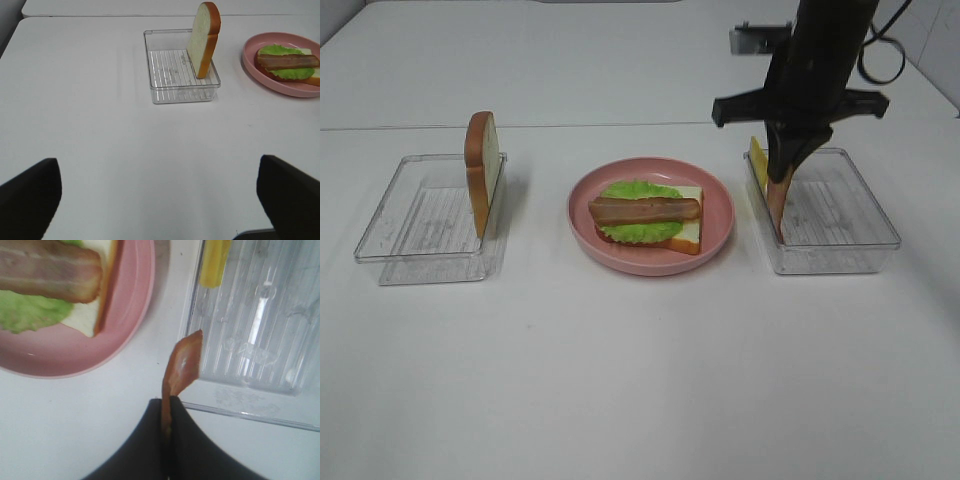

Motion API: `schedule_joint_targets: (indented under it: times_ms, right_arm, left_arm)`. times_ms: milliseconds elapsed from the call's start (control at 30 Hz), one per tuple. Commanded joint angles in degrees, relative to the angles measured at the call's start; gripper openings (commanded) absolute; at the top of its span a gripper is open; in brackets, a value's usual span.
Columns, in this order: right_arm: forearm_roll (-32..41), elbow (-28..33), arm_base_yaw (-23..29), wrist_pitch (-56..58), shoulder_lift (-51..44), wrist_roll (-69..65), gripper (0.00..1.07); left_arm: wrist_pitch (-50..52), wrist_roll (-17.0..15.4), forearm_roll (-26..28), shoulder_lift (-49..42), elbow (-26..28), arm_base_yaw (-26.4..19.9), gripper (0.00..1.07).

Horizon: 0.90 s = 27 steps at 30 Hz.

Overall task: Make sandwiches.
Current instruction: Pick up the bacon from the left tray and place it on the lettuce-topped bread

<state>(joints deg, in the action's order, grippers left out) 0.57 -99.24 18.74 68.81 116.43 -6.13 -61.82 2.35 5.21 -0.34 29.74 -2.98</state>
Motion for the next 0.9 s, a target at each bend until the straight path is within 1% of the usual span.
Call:
schedule_joint_targets:
  times_ms: [33,67,100,133,167,200,233,267,300,333,367,400,433,467,500,533,567,633,667,700,733,800,900]
  right_arm:
    - [2.58,-0.46,-0.06,-0.63,-5.44,1.32,0.0]
    - [2.58,-0.46,-0.06,-0.63,-5.44,1.32,0.0]
    - [5.61,-0.46,-0.06,-2.64,-7.39,2.23,0.0]
    - [5.61,-0.46,-0.06,-2.64,-7.39,2.23,0.0]
    - [11.17,-0.46,0.0,-5.9,-8.65,4.01,0.0]
    - [14.38,-0.46,0.0,-7.45,-8.71,5.21,0.0]
    - [14.38,-0.46,0.0,-7.45,-8.71,5.21,0.0]
    - [20.11,-0.46,0.0,-9.91,-8.25,7.91,0.0]
    - [20.11,-0.46,0.0,-9.91,-8.25,7.91,0.0]
    - [25.78,-0.46,0.0,-11.86,-6.99,9.8,0.0]
    - [27.85,-0.46,0.0,-12.32,-6.25,10.49,0.0]
    - [27.85,-0.46,0.0,-12.32,-6.25,10.49,0.0]
    - [31.8,-0.46,0.0,-13.69,-4.58,12.2,0.0]
    - [33.58,-0.46,0.0,-14.61,-3.61,13.01,0.0]
    - [33.58,-0.46,0.0,-14.61,-3.61,13.01,0.0]
    - [36.84,-0.46,0.06,-15.93,-1.38,14.61,0.0]
    - [36.84,-0.46,0.06,-15.93,-1.38,14.61,0.0]
    - [41.2,-0.46,0.06,-17.25,1.83,16.84,0.0]
    - [41.2,-0.46,0.06,-17.25,1.83,16.84,0.0]
    - [43.66,-0.46,0.06,-18.05,3.9,17.88,0.0]
    - [43.66,-0.46,0.06,-18.05,3.9,17.88,0.0]
    - [47.56,-0.46,0.11,-19.6,6.88,19.31,0.0]
    - [49.68,-0.46,0.11,-20.23,8.08,20.4,0.0]
  left_arm:
    - [0.52,-0.06,0.74,-1.09,-0.17,0.11,0.98]
    - [0.52,-0.06,0.74,-1.09,-0.17,0.11,0.98]
    - [0.52,-0.06,0.74,-1.09,-0.17,0.11,0.98]
    - [0.52,-0.06,0.74,-1.09,-0.17,0.11,0.98]
    - [0.52,-0.06,0.74,-1.09,-0.17,0.11,0.98]
    - [0.52,-0.06,0.74,-1.09,-0.17,0.11,0.98]
    - [0.52,-0.06,0.74,-1.09,-0.17,0.11,0.98]
    - [0.52,-0.06,0.74,-1.09,-0.17,0.11,0.98]
    - [0.52,-0.06,0.74,-1.09,-0.17,0.11,0.98]
    - [0.52,-0.06,0.74,-1.09,-0.17,0.11,0.98]
    - [0.52,-0.06,0.74,-1.09,-0.17,0.11,0.98]
    - [0.52,-0.06,0.74,-1.09,-0.17,0.11,0.98]
    - [0.52,-0.06,0.74,-1.09,-0.17,0.11,0.98]
    - [0.52,-0.06,0.74,-1.09,-0.17,0.11,0.98]
    - [0.52,-0.06,0.74,-1.09,-0.17,0.11,0.98]
    - [0.52,-0.06,0.74,-1.09,-0.17,0.11,0.98]
    - [0.52,-0.06,0.74,-1.09,-0.17,0.11,0.98]
    - [0.52,-0.06,0.74,-1.09,-0.17,0.11,0.98]
    - [0.52,-0.06,0.74,-1.09,-0.17,0.11,0.98]
    - [0.52,-0.06,0.74,-1.09,-0.17,0.11,0.98]
    - [0.52,-0.06,0.74,-1.09,-0.17,0.11,0.98]
    - [0.52,-0.06,0.74,-1.09,-0.17,0.11,0.98]
    - [0.52,-0.06,0.74,-1.09,-0.17,0.11,0.98]
